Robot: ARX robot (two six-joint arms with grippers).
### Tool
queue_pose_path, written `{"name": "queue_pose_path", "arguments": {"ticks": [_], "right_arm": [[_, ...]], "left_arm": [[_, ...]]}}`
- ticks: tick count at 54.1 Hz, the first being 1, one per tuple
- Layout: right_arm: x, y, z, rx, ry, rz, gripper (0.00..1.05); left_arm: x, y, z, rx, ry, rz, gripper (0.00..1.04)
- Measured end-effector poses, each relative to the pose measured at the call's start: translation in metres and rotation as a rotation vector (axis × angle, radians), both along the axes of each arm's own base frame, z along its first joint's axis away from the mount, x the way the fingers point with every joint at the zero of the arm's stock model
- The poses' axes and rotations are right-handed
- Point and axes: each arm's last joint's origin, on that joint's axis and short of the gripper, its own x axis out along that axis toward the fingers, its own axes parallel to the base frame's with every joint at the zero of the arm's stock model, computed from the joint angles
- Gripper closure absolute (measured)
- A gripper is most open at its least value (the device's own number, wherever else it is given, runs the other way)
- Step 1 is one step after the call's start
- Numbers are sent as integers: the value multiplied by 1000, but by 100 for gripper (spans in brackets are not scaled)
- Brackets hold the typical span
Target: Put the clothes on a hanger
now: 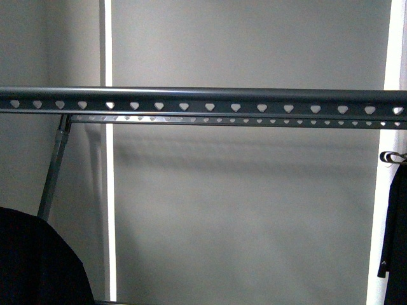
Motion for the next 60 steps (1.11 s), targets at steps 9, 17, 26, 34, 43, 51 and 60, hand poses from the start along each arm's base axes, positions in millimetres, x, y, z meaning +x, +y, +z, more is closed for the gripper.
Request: {"name": "queue_pose_path", "arguments": {"ticks": [9, 17, 26, 34, 43, 51, 60], "right_arm": [[0, 0, 0, 0, 0, 1, 7], [0, 0, 0, 0, 0, 1, 7], [0, 0, 0, 0, 0, 1, 7], [0, 0, 0, 0, 0, 1, 7], [0, 0, 0, 0, 0, 1, 7], [0, 0, 0, 0, 0, 1, 7], [0, 0, 0, 0, 0, 1, 7]], "left_arm": [[25, -13, 16, -39, -47, 38, 7], [39, -25, 25, -56, -59, 34, 7], [49, -34, 11, -75, -1, 43, 7], [56, -37, 4, -69, 19, 65, 7], [69, -34, 0, -53, 32, 102, 10], [87, -28, 2, -44, 45, 131, 38], [89, -25, 8, -58, 63, 71, 71]]}}
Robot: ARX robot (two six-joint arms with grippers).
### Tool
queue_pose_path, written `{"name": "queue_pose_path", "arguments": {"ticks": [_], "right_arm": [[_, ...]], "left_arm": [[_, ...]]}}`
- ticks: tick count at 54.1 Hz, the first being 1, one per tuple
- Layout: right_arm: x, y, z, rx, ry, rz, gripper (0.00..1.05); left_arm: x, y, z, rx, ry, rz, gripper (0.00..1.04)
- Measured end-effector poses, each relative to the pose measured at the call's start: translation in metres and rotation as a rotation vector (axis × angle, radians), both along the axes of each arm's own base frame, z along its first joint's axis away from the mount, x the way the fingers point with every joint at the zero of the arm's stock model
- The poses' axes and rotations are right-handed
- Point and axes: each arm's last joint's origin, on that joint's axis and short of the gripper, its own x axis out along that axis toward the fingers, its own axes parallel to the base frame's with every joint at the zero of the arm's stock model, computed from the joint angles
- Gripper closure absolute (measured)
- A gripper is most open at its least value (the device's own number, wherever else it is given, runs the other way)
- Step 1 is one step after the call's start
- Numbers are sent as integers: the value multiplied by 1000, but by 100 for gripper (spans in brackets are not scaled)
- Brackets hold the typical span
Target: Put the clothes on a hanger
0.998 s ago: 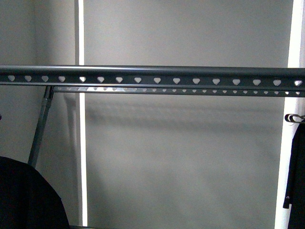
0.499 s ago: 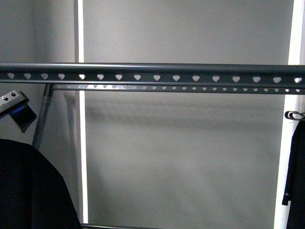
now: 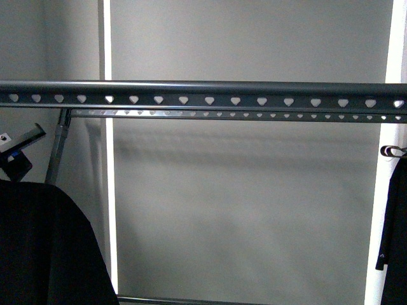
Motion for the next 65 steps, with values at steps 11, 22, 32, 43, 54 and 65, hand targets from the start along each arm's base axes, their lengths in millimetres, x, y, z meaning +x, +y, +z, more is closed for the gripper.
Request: {"name": "queue_pose_path", "arguments": {"ticks": [11, 22, 32, 43, 54, 65], "right_arm": [[0, 0, 0, 0, 0, 0, 7], [0, 0, 0, 0, 0, 0, 7], [0, 0, 0, 0, 0, 0, 7], [0, 0, 0, 0, 0, 1, 7], [0, 0, 0, 0, 0, 0, 7], [0, 0, 0, 0, 0, 0, 7]], "left_arm": [[-30, 2, -12, -60, 71, -183, 101], [-86, 1, -18, -15, 148, -556, 101], [-116, -1, -8, 62, 95, -821, 101], [-130, -6, 1, 247, 76, -1177, 101], [-132, -14, 26, 570, 24, -1421, 101], [-114, -23, 55, 1074, -223, -1579, 101]]}}
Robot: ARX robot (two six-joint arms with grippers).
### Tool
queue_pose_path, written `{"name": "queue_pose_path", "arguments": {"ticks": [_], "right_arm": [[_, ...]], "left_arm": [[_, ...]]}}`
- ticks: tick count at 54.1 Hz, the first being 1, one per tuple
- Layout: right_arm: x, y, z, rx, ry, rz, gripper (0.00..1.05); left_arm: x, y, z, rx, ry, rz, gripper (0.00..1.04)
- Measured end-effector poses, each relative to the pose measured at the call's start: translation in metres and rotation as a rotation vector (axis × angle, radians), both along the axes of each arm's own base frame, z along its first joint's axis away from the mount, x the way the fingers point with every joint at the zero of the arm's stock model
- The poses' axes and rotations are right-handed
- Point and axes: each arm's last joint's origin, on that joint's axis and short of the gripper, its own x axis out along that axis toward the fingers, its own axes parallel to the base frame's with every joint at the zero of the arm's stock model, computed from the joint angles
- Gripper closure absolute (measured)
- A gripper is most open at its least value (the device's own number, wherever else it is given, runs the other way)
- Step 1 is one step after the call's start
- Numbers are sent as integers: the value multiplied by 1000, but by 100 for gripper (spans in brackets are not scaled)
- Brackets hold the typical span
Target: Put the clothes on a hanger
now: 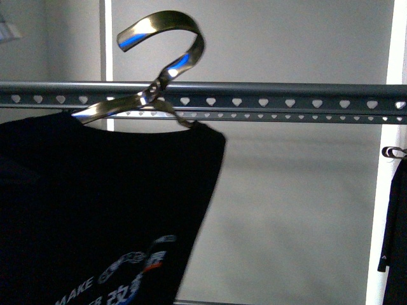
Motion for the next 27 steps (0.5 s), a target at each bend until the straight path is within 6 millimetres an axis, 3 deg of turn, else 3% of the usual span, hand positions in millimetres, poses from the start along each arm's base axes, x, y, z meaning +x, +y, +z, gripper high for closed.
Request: {"name": "queue_pose_path", "arguments": {"ticks": [7, 16, 27], "right_arm": [[0, 0, 0, 0, 0, 0, 7], [0, 0, 0, 0, 0, 0, 7], [0, 0, 0, 0, 0, 0, 7]], "left_arm": [[23, -18, 16, 198, -300, -269, 101], [63, -50, 23, 401, -678, -453, 101], [75, -70, 20, 476, -841, -538, 101]]}}
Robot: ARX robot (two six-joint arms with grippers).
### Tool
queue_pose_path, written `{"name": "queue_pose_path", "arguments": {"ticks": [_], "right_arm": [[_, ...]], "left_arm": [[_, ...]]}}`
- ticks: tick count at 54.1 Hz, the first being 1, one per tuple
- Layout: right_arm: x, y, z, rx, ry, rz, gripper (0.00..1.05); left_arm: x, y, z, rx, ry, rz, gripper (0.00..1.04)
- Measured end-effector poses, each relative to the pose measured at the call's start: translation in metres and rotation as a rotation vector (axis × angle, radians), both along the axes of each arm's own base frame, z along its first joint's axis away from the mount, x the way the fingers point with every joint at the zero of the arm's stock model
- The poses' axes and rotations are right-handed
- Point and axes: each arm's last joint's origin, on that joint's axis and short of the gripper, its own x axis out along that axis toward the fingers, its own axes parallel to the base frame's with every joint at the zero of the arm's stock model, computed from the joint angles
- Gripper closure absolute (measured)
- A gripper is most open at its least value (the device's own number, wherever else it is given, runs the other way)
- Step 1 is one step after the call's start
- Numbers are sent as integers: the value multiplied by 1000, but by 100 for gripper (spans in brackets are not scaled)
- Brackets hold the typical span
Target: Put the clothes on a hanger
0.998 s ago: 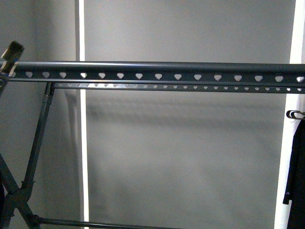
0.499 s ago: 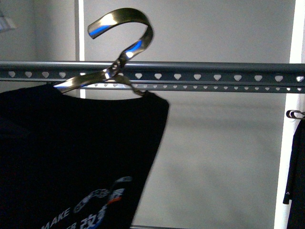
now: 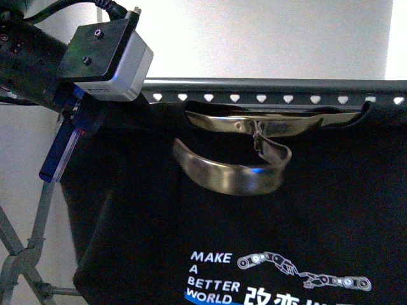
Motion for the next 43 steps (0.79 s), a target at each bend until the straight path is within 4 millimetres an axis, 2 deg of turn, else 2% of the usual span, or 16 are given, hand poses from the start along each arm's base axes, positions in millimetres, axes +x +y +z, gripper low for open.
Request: {"name": "queue_pose_path", "arguments": {"ticks": [16, 18, 22, 24, 27, 33, 36, 37, 42, 43], "right_arm": [[0, 0, 0, 6, 7, 14, 7], [0, -1, 0, 107, 105, 105, 7], [5, -8, 5, 297, 276, 166, 7], [7, -12, 8, 357, 303, 185, 7], [17, -26, 23, 406, 296, 179, 7], [36, -39, 59, 246, 178, 188, 7], [49, -39, 86, 39, 82, 267, 7], [58, -36, 101, -145, 15, 338, 7], [71, -27, 116, -413, -31, 507, 7], [72, -26, 117, -424, -26, 533, 7]], "left_arm": [[0, 0, 0, 13, -19, -5, 101], [0, 1, 0, 14, -20, -4, 101], [0, 1, 0, 18, -25, -3, 101], [0, 1, 0, 19, -26, -4, 101], [0, 0, 0, 23, -33, -13, 101], [0, 0, 0, 23, -33, -11, 101], [1, 2, 0, 25, -33, -4, 101], [1, 2, 0, 25, -34, -4, 101], [1, 2, 0, 26, -35, -5, 101], [1, 2, 0, 26, -35, -6, 101]]}}
